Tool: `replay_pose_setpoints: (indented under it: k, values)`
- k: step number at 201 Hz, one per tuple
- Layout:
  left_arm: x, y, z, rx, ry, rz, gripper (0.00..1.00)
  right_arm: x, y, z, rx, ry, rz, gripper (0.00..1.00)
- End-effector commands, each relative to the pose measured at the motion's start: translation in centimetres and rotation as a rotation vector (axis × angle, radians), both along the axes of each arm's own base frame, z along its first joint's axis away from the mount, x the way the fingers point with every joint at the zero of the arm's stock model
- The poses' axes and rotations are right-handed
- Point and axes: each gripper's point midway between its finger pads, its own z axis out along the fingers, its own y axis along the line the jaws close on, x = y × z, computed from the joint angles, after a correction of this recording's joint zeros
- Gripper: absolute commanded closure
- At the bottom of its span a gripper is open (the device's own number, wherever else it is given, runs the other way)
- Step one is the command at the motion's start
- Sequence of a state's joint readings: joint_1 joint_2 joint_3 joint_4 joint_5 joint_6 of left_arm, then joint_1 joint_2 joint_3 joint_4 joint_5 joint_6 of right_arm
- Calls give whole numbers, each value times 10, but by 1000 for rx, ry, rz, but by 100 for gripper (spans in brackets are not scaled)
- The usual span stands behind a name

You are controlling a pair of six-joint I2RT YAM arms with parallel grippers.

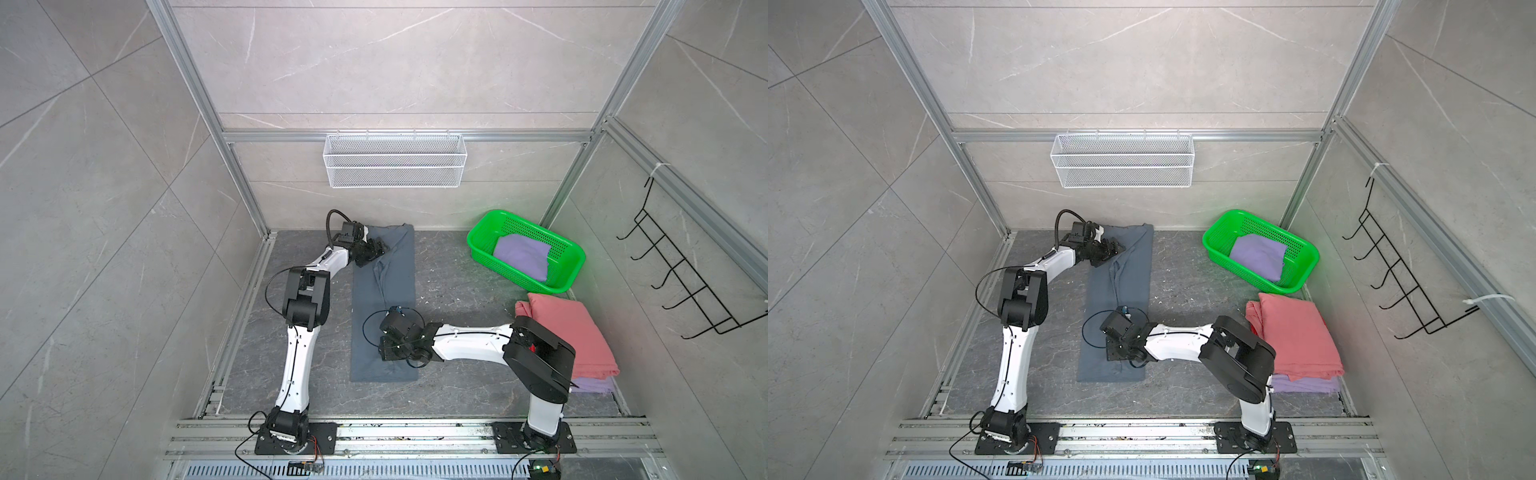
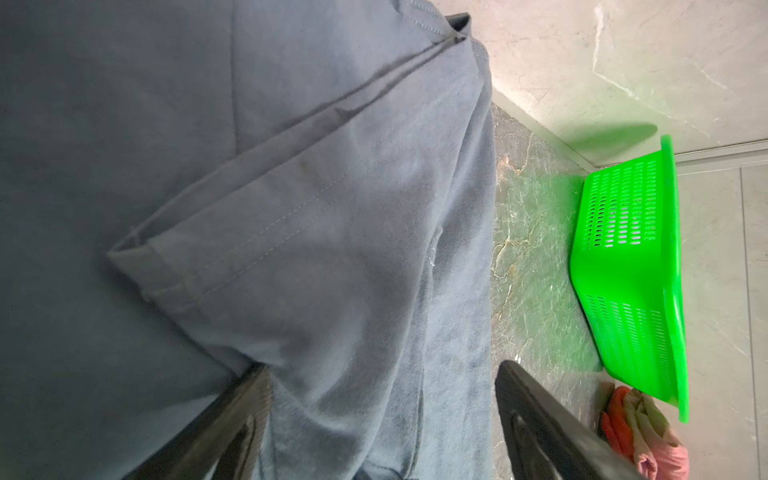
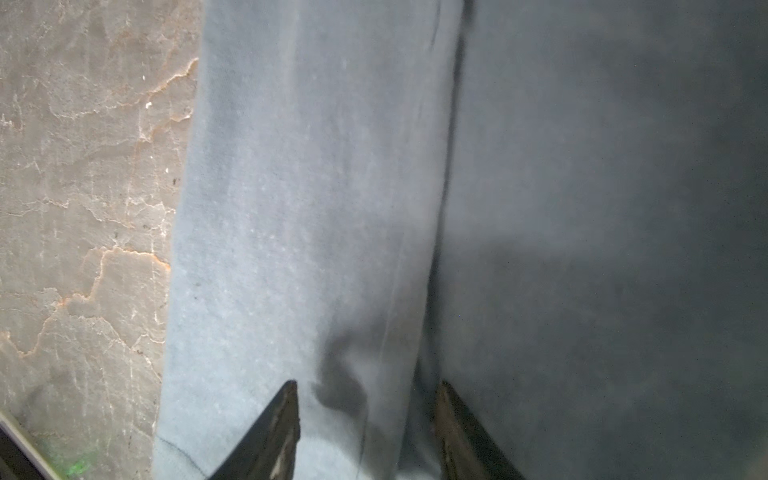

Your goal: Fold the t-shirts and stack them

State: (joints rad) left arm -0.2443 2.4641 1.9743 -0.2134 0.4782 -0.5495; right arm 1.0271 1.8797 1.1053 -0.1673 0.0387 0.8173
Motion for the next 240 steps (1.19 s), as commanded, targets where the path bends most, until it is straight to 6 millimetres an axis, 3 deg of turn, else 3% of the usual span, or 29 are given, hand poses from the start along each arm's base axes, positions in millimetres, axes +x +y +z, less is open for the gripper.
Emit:
replay_pose_setpoints:
  k: [1, 14, 18, 31, 52, 67, 92, 129, 156, 196, 240]
  values:
    - [-13, 2, 5, 30, 2, -61, 13, -3, -16, -8, -87, 5, 9, 46]
    - [-18, 3, 36, 18, -74, -74, 12, 3, -19, 11, -88, -49, 9, 45]
    - [-20, 4, 57, 11, -119, -73, 12, 5, -20, 18, -85, -68, 9, 45]
    - [-30, 9, 95, 1, -196, -55, 12, 10, -25, 44, -65, -129, 6, 43]
    - [-62, 20, 118, 18, -167, -43, 13, 12, -41, 73, -48, -191, -37, 40]
    - [-95, 35, 110, 72, -85, -12, 13, 9, -56, 85, -42, -203, -81, 38]
    - [-164, 59, 88, 111, 30, 47, 14, -5, -81, 87, -12, -176, -150, 34]
    - [-277, 84, 45, 156, 209, 113, 19, -36, -102, 63, 66, -58, -190, 34]
    - [-343, 91, 26, 154, 291, 105, 21, -56, -116, 39, 124, 21, -243, 34]
    - [-402, 112, 0, 172, 367, 166, 29, -72, -110, 13, 142, 47, -242, 34]
    - [-434, 111, -15, 104, 406, 191, 33, -83, -95, -10, 183, 87, -257, 34]
